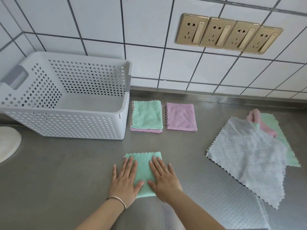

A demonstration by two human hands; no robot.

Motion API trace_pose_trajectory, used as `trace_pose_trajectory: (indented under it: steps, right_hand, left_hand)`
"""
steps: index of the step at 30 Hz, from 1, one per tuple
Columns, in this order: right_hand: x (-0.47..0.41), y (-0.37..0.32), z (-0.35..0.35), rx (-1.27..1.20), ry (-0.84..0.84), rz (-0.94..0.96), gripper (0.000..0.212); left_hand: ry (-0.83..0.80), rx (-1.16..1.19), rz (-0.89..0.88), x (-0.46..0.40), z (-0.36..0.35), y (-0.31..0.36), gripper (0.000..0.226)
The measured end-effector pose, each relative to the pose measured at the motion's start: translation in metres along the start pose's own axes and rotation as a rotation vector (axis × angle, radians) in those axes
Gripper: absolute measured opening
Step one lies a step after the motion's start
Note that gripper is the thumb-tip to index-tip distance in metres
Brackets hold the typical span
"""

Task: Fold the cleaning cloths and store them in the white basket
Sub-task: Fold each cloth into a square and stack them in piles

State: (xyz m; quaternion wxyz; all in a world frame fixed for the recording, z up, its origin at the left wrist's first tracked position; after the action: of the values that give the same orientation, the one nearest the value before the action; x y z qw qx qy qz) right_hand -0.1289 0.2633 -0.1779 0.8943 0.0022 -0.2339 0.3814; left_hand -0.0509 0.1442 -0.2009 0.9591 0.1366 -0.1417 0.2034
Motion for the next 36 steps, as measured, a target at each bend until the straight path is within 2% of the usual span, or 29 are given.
trace_pose_trajectory:
  steps: [4, 5, 7, 8, 10, 12, 14, 16, 19, 21, 25, 28, 30, 32, 36]
  right_hand:
    - [-0.002, -0.005, -0.008, 0.001, -0.110, 0.064, 0.077]
    - [0.000, -0.006, -0.003, -0.044, -0.100, 0.052, 0.079]
    - [0.003, -0.004, 0.008, -0.218, -0.022, -0.009, 0.070]
    - [0.007, 0.001, 0.017, -0.327, 0.061, -0.065, 0.065]
    - [0.018, 0.017, 0.023, -0.538, 0.202, -0.245, 0.056]
    - [0.025, 0.030, 0.014, -0.751, 0.187, -0.427, 0.051]
    - [0.024, 0.034, 0.005, -0.891, 0.125, -0.486, 0.050]
    - [0.021, 0.037, 0.005, -0.985, 0.114, -0.479, 0.049]
    - [0.020, 0.053, 0.023, -1.113, 0.188, -0.455, 0.045]
    - [0.016, 0.073, 0.043, -1.194, 0.281, -0.454, 0.044]
    - [-0.006, 0.121, 0.093, -1.340, 0.435, -0.444, 0.047]
    - [-0.030, 0.155, 0.126, -1.416, 0.502, -0.417, 0.046]
    - [-0.049, 0.178, 0.140, -1.413, 0.525, -0.430, 0.045]
    - [-0.068, 0.197, 0.147, -1.398, 0.540, -0.453, 0.046]
    - [-0.099, 0.231, 0.142, -1.372, 0.541, -0.518, 0.049]
  left_hand:
    - [0.176, -0.011, -0.029, 0.001, 0.018, 0.001, 0.069]
    - [0.228, 0.053, 0.014, 0.004, 0.025, -0.002, 0.068]
    - [0.339, 0.244, 0.235, 0.019, 0.039, -0.020, 0.059]
    - [0.349, 0.341, 0.374, 0.026, 0.040, -0.029, 0.054]
    - [0.221, 0.407, 0.594, 0.037, 0.030, -0.037, 0.049]
    - [0.118, 0.394, 0.641, 0.037, 0.022, -0.033, 0.044]
    - [0.050, 0.393, 0.630, 0.031, 0.018, -0.026, 0.038]
    - [0.021, 0.501, 0.620, 0.025, 0.017, -0.017, 0.031]
    - [0.118, 0.823, 0.557, 0.012, 0.040, 0.005, 0.022]
    - [0.193, 0.926, 0.472, -0.005, 0.068, 0.025, 0.020]
    - [0.331, 1.075, 0.283, -0.058, 0.123, 0.062, 0.035]
    - [0.362, 1.060, 0.077, -0.106, 0.152, 0.094, 0.050]
    - [0.342, 0.948, 0.005, -0.140, 0.160, 0.112, 0.052]
    - [0.283, 0.814, 0.008, -0.174, 0.155, 0.125, 0.048]
    - [0.151, 0.753, 0.062, -0.224, 0.126, 0.140, 0.051]
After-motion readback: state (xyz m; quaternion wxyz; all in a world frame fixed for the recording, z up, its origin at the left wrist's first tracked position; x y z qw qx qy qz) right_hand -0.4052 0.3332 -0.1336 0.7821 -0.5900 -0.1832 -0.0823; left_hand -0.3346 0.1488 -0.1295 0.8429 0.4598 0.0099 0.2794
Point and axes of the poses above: each hand's wrist, its own x-axis away from the middle knuckle, its own z-axis out of the back of the hand, y = z × x, the point moved 9 cm from there along -x, towards the middle knuckle, and after that the axes turned 5 degrees about -y, right-handed, at the moved point
